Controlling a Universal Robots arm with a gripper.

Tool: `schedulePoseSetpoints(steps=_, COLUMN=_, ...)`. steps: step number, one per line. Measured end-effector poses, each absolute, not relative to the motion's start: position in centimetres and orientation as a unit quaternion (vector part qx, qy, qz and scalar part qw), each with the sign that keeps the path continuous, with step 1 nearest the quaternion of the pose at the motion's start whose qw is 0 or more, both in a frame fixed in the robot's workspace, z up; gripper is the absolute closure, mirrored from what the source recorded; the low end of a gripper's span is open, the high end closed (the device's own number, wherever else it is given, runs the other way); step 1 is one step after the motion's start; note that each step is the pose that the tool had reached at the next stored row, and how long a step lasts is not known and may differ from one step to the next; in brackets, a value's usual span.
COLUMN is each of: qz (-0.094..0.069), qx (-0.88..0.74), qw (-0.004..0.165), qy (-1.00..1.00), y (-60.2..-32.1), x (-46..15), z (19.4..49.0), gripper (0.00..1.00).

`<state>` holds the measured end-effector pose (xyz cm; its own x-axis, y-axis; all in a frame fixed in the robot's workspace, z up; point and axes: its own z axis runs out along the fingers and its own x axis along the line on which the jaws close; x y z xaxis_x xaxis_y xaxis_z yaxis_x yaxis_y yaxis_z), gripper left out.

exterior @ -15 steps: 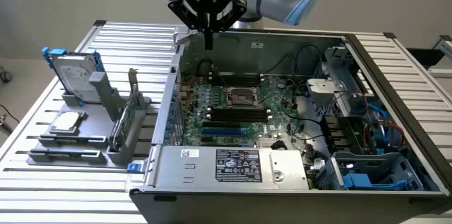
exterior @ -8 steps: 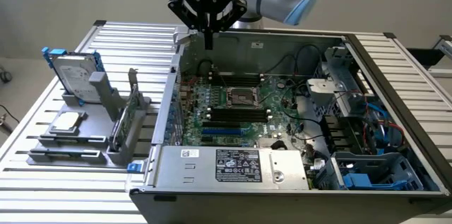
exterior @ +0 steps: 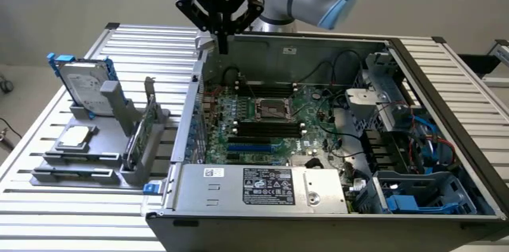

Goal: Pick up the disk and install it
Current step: 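Reach for the disk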

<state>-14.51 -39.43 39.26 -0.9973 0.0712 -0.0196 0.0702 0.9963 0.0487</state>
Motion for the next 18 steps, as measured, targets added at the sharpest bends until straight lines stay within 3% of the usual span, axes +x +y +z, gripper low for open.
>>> schedulePoseSetpoints(steps=18, qz=0.025, qx=0.035, qw=0.010, qy=0.999, y=-38.9, x=-22.7, z=39.3, gripper=0.89)
